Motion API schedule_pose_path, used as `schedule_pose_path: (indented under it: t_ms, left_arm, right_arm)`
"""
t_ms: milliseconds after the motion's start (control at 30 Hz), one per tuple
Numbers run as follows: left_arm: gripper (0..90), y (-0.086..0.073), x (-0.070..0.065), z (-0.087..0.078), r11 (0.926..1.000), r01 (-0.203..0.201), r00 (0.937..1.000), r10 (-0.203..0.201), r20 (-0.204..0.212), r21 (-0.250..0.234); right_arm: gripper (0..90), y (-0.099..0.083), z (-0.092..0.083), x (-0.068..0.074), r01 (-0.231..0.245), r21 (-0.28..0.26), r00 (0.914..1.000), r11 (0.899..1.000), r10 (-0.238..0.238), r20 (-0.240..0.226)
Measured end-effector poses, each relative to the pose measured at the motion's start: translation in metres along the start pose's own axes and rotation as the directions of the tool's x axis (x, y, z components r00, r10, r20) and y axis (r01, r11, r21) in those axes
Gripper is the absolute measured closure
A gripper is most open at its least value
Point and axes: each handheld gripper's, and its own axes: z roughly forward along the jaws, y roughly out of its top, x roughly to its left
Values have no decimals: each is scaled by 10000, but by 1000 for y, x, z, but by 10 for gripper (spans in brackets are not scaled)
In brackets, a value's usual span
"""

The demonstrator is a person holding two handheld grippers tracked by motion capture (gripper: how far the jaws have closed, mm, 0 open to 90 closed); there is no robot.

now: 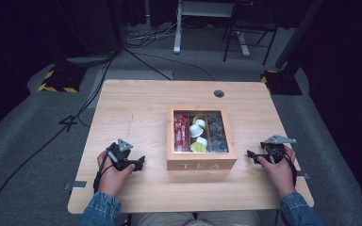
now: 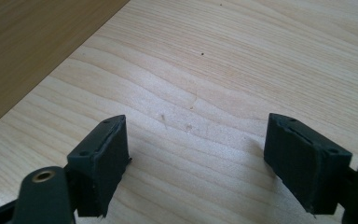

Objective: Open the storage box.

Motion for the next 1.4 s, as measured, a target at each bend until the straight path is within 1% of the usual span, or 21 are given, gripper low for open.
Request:
schedule_pose_path:
  t_ms: [33, 200, 267, 300, 367, 467, 500, 567, 633, 667, 733, 767, 867, 933, 1000, 1100, 1333, 1367, 1400]
  left_arm:
    - [167, 0, 0, -1, 10000, -10, 10000, 10, 7, 39]
    - [197, 1, 0, -6, 9997, -113, 9999, 114, -47, 233]
    - [201, 3, -1, -12, 9998, -146, 9999, 147, -78, 94]
    - [203, 3, -1, -12, 9998, -146, 9999, 147, -78, 94]
    - [212, 6, -4, -19, 9998, -203, 9998, 203, -20, 69]
    - [228, 8, -6, -24, 9996, -293, 9996, 293, -10, 33]
    - [230, 10, -9, -28, 9995, -310, 9995, 310, 98, -5]
    - [230, 11, -11, -29, 9994, -344, 9993, 343, 165, 8]
    - [230, 14, -14, -35, 9993, -385, 9989, 385, 266, -1]
    - [230, 15, -15, -38, 9989, -461, 9986, 462, 255, -42]
    - [233, 16, -17, -40, 9989, -466, 9985, 468, 271, -83]
    - [235, 18, -19, -44, 9987, -501, 9983, 505, 290, -121]
    - [241, 21, -22, -49, 9983, -552, 9977, 559, 372, -194]
    - [243, 22, -22, -50, 9984, -522, 9977, 531, 411, -235]
    - [243, 24, -26, -56, 9978, -533, 9974, 551, 456, -383]
    - [246, 26, -28, -59, 9976, -552, 9970, 573, 526, -410]
    - [252, 35, -39, -65, 9945, -850, 9929, 897, 784, -619]
    - [253, 37, -44, -65, 9935, -848, 9907, 922, 996, -757]
    - [253, 39, -46, -65, 9920, -959, 9887, 1045, 1075, -827]
  right_arm:
    - [218, 0, 0, 0, -1, 0, 10000, 10000, 1, -1]
    - [219, 0, 0, 0, -4, -5, 10000, 10000, 4, -3]
    - [219, 0, 0, 0, 0, 0, 10000, 10000, 0, 4]
    - [219, 0, 0, 0, 0, 0, 10000, 10000, 0, 4]
    - [219, 0, 0, 0, -5, -1, 10000, 10000, 5, 1]
    - [219, 0, 0, 0, -2, 0, 10000, 10000, 2, 2]
    - [219, 0, 0, 0, 2, 0, 10000, 10000, -2, 4]
    - [219, 0, 0, 0, -4, 1, 10000, 10000, 4, 1]
    - [219, 0, 0, 0, 0, 1, 10000, 10000, 0, 5]
    - [219, 0, 0, 0, -2, 0, 10000, 10000, 2, 4]
    - [219, 0, 0, 0, 0, -1, 10000, 10000, 0, 5]
    - [219, 0, 0, 0, 0, 1, 10000, 10000, 0, 5]
    - [219, 0, 0, 0, -1, 0, 10000, 10000, 1, 7]
    - [219, 0, 0, 0, -4, -2, 10000, 10000, 4, 5]
    - [219, 0, 0, 0, -5, -3, 10000, 10000, 5, 9]
    - [219, 0, 0, 0, -4, -4, 10000, 10000, 4, 11]
    - [219, 0, 0, 0, -4, -3, 10000, 10000, 4, 18]
    - [219, 0, 0, 0, -5, -2, 10000, 10000, 5, 18]
    - [219, 0, 0, 0, -9, -4, 10000, 10000, 9, 20]
